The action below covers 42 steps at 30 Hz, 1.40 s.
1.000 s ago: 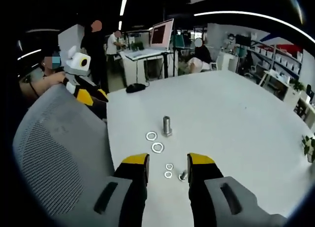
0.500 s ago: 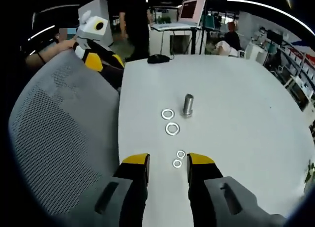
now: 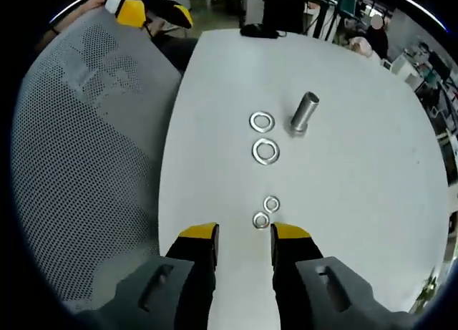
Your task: Place the washer onto the threaded stud by aligning its center hole with the stud, sliding it down to the base, and recovering from edge contact or off-axis alignment until the washer reaches the visible bottom stop.
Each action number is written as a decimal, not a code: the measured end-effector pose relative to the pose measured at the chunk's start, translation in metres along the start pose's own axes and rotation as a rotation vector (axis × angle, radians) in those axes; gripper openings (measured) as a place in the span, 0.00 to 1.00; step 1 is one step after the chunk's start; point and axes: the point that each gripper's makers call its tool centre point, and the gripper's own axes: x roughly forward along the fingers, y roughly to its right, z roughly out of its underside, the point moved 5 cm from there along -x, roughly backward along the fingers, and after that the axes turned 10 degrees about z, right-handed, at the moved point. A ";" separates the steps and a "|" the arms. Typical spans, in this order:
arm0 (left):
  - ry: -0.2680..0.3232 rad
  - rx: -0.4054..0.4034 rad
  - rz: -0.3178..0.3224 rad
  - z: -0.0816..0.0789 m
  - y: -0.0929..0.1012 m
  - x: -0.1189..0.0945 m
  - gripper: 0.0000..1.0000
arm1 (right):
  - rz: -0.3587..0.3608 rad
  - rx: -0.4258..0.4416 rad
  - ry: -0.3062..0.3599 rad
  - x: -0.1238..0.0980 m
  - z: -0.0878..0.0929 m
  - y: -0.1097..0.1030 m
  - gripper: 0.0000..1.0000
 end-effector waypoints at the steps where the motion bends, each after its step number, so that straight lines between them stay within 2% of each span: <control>1: -0.001 0.000 0.001 0.000 0.000 0.000 0.39 | -0.004 -0.005 -0.007 0.003 0.000 0.001 0.31; 4: 0.000 0.000 0.001 0.000 -0.001 0.000 0.39 | -0.029 -0.051 -0.054 0.012 0.003 0.001 0.25; 6: -0.001 0.000 0.001 0.000 -0.001 0.000 0.39 | -0.030 -0.031 -0.111 0.017 0.006 0.002 0.26; 7: -0.001 0.001 0.001 0.000 -0.001 0.000 0.39 | -0.030 -0.029 -0.118 0.017 0.007 0.002 0.26; 18: 0.013 0.004 0.005 -0.002 -0.002 -0.001 0.39 | -0.011 -0.048 -0.130 0.028 0.004 0.004 0.26; 21: -0.003 0.012 0.001 0.000 -0.002 0.000 0.39 | -0.015 -0.046 -0.133 0.031 0.005 0.004 0.25; 23: 0.020 -0.007 0.006 -0.002 -0.002 -0.001 0.39 | -0.017 -0.047 -0.138 0.033 0.005 0.003 0.24; 26: 0.014 -0.001 0.003 -0.002 -0.002 -0.001 0.39 | -0.021 -0.045 -0.135 0.032 0.004 0.002 0.23; 34: 0.026 -0.006 0.006 -0.003 -0.002 -0.001 0.39 | -0.026 -0.009 -0.130 0.032 0.005 0.002 0.22; 38: 0.023 -0.005 0.006 -0.002 -0.002 -0.001 0.39 | -0.020 -0.007 -0.124 0.031 0.009 0.001 0.15; 42: 0.024 -0.006 0.006 -0.002 -0.002 -0.001 0.39 | -0.011 0.025 -0.110 0.031 0.009 0.002 0.15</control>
